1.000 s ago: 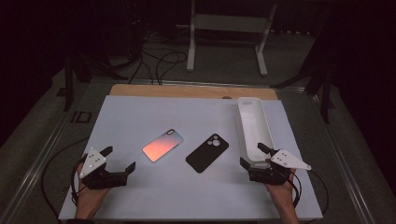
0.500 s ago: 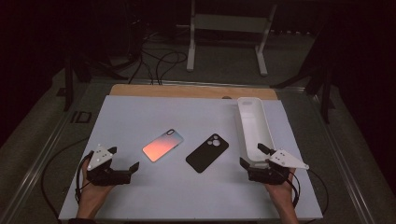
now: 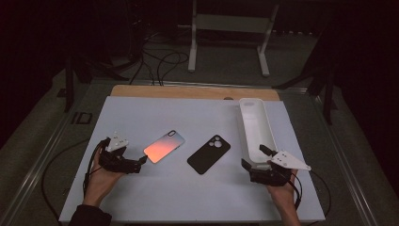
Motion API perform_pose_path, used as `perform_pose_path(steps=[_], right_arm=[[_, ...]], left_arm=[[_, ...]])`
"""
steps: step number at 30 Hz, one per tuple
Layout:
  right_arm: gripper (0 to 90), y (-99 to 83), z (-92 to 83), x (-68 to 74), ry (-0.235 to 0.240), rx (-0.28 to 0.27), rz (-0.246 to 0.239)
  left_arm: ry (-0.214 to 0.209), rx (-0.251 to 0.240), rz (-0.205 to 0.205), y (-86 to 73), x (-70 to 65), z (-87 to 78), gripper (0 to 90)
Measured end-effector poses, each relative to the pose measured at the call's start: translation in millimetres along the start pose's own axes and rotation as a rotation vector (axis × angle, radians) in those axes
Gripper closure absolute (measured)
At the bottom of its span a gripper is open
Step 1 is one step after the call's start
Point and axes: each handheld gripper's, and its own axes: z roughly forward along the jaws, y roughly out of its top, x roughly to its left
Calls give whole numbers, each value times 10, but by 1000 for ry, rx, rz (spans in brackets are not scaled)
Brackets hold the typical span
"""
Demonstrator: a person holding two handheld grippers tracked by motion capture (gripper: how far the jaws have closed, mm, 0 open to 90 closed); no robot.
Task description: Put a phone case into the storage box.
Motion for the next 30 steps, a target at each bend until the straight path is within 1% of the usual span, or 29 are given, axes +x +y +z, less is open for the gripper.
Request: perform_pose_path(steps=[1, 4, 10, 11, 13, 14, 15, 16, 19, 21, 23, 24, 25, 26, 28, 29, 30], right_arm=[[105, 0, 0, 0, 0, 0, 0], [105, -2, 1, -3, 1, 1, 0], [105, -4, -3, -9, 1, 1, 2], [105, -4, -2, -8, 1, 2, 4], [105, -4, -3, -5, 1, 3, 6], [105, -5, -1, -4, 3, 3, 4], [105, -5, 0, -5, 4, 3, 4], [105, -5, 0, -5, 4, 3, 4], [106, -7, 3, -4, 3, 9, 3], [105, -8, 4, -3, 3, 9, 3], [106, -9, 5, 0, 4, 10, 2], [106, -11, 7, 0, 5, 10, 1], [106, -11, 7, 0, 5, 10, 1], [106, -12, 7, -2, 4, 11, 1], [106, -15, 8, -5, 5, 12, 3], [105, -16, 7, -6, 4, 12, 4], [106, -16, 7, -7, 4, 11, 4]], left_arm=[[0, 0, 0, 0, 0, 0, 1], [2, 31, 15, 60, 13, 78, 1], [3, 81, 25, 135, 42, 237, 2], [-4, 100, 29, 155, 50, 282, 2], [-8, 108, 30, 164, 56, 304, 2], [-20, 125, 33, 176, 64, 350, 2], [-22, 137, 38, 181, 65, 375, 1], [-22, 137, 38, 181, 65, 375, 2], [-39, 165, 54, 189, 68, 453, 2], [-39, 181, 59, 194, 55, 513, 4], [-48, 193, 60, 199, 40, 569, 5], [-57, 205, 63, 205, 11, 621, 6], [-57, 205, 63, 205, 11, 621, 6], [-64, 218, 67, 210, -10, 671, 6], [-71, 222, 64, 211, -16, 692, 7], [-80, 234, 62, 207, -21, 731, 9], [-81, 240, 61, 203, -19, 748, 9]])
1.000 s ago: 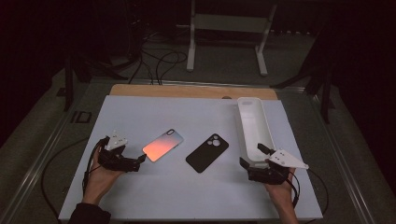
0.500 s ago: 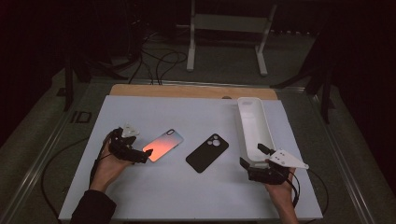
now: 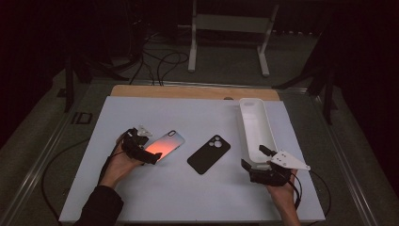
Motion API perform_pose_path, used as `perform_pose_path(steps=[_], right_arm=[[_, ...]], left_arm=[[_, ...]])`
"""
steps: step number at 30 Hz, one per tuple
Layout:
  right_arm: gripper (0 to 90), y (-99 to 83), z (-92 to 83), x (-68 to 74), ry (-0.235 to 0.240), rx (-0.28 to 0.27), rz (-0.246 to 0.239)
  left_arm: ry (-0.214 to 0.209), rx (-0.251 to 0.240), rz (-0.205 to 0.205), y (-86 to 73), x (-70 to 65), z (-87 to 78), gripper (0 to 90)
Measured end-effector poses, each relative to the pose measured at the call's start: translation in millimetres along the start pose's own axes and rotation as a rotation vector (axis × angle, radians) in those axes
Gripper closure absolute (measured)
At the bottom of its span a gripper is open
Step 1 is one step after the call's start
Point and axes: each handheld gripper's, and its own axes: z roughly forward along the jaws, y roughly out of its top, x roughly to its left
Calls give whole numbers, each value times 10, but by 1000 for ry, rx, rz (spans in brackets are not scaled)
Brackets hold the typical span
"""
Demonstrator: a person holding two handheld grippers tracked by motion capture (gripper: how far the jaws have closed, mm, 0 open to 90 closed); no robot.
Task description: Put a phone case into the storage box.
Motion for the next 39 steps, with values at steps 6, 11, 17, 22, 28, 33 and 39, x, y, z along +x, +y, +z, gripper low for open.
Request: perform_pose_path(steps=[6, 11, 17, 22, 28, 33, 39], right_arm=[[106, -4, 4, 0, 1, 2, 0], [106, -7, 5, -2, 1, 2, -3], [106, -11, 4, -4, -2, 5, 1], [106, -12, 7, -1, -1, 6, 4], [107, -11, 12, 9, 2, 11, -2], [107, -10, 8, 5, 2, 9, -3], [107, -10, 11, 5, 4, 12, 1]], left_arm=[[-19, 29, -1, -4, -1, 84, 19], [-27, 44, 10, -4, -21, 121, 24], [-19, 68, 22, -11, -49, 201, 58], [-29, 75, 15, -13, -51, 221, 85], [-37, 103, 17, 10, -51, 201, 149], [-25, 101, 31, 14, -75, 197, 163], [-13, 72, 18, -21, -95, 175, 172]])
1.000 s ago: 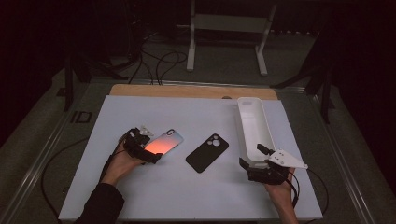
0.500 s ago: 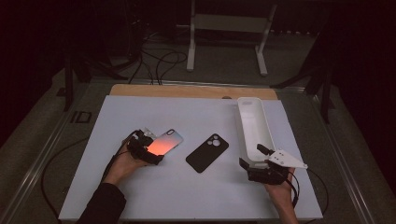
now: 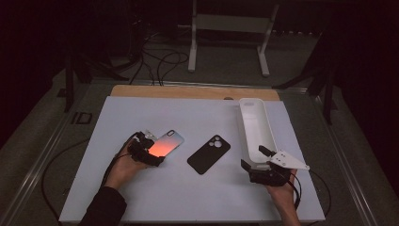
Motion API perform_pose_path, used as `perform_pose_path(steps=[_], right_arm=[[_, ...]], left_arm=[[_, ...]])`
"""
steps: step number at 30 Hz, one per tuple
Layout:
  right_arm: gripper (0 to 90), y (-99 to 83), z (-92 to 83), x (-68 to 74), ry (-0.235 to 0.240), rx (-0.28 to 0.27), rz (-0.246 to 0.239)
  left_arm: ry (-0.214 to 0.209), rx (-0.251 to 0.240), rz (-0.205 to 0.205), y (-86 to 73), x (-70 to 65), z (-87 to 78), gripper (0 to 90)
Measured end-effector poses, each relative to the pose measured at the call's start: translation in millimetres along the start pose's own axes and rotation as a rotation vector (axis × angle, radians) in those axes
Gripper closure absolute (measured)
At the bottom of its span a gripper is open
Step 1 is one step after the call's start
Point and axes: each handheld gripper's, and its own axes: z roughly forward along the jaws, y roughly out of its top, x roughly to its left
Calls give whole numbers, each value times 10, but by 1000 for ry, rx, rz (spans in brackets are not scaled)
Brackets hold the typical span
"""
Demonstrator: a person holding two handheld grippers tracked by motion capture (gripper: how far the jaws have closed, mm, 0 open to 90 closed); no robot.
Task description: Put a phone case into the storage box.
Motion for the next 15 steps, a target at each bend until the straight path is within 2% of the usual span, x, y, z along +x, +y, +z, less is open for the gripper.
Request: perform_pose_path(steps=[4, 8, 15], right_arm=[[107, 2, 0, 3, 0, 1, 1], [108, 0, -1, -4, -1, 1, 2], [107, 4, 5, -3, 2, 1, 5]], left_arm=[[12, -21, -9, 7, -2, -13, 173], [6, -46, -26, 12, 1, -49, 174], [2, -109, -39, 33, -18, -193, 174]])
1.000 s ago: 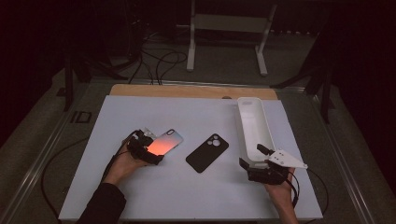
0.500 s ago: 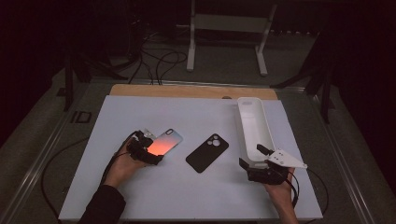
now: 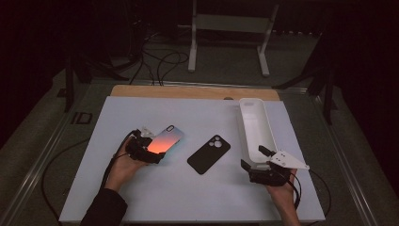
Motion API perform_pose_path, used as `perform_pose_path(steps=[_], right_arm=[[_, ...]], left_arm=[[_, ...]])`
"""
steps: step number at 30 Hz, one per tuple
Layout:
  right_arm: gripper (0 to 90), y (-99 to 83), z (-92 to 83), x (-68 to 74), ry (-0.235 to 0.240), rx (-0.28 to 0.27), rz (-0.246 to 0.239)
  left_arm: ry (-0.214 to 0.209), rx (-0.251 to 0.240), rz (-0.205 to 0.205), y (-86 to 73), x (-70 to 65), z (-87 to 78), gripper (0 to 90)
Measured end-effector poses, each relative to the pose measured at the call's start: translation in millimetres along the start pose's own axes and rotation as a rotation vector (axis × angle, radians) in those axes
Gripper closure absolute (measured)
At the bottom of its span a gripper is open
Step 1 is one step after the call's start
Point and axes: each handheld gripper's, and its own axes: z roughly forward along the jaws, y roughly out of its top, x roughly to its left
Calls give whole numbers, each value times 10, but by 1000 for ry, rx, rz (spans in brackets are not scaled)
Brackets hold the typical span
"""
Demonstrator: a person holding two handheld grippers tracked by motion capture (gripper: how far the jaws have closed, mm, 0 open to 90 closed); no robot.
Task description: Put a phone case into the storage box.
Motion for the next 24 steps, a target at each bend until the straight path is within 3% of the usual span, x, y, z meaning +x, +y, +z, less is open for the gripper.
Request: perform_pose_path(steps=[8, 15, 24], right_arm=[[107, 18, -9, -36, 13, -11, 33], [106, 26, -2, -27, 23, -4, 43], [94, 87, 82, 19, 107, 33, 66]], left_arm=[[1, -93, 13, 38, -130, -243, 173], [0, -140, 41, 57, -261, -350, 173], [-19, -222, 84, 135, -451, -464, 172]])
